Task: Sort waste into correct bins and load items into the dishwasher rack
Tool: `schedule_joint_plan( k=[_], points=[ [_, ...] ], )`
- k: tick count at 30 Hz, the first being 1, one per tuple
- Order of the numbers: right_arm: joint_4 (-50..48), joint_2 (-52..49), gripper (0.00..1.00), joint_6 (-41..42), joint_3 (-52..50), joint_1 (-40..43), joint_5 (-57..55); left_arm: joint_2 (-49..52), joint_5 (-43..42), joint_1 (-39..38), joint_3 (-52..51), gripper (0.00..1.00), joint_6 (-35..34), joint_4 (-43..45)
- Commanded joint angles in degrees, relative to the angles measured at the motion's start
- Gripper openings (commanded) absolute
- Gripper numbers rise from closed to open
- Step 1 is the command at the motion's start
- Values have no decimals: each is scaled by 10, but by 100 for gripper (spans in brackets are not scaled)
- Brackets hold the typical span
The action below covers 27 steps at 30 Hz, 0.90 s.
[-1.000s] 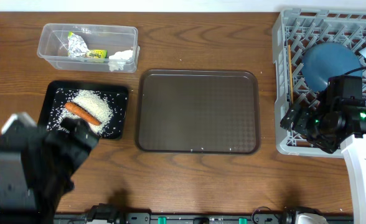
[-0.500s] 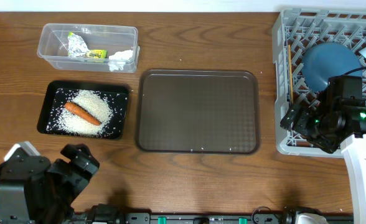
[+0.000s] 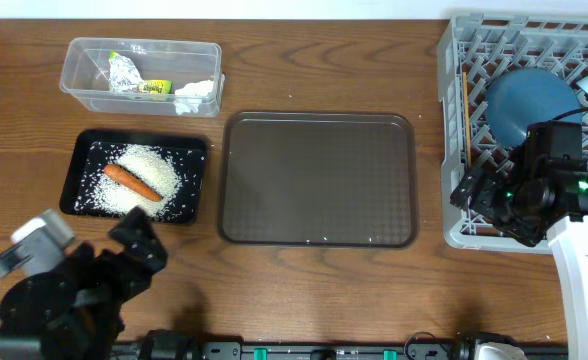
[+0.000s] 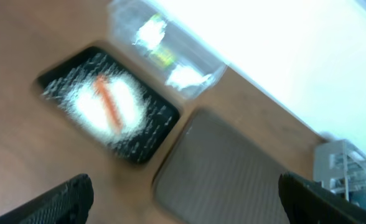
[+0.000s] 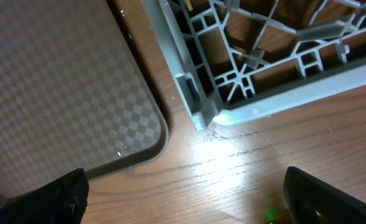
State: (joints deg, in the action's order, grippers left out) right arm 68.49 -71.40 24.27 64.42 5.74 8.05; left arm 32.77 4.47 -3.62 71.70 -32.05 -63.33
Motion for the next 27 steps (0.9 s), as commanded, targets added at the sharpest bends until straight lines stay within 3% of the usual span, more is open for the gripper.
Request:
schedule_joint_plan(
  k=[1,12,27],
  points=[
    [0,5,99,-8,4,6,-3,-39,-58,-10,-94,98,146,82],
    [0,5,99,-8,4,6,-3,-178,-55,-30,-391,98,160,375],
    [0,5,99,-8,4,6,-3,-308,-109,-30,-636,98,218,621]
  ],
)
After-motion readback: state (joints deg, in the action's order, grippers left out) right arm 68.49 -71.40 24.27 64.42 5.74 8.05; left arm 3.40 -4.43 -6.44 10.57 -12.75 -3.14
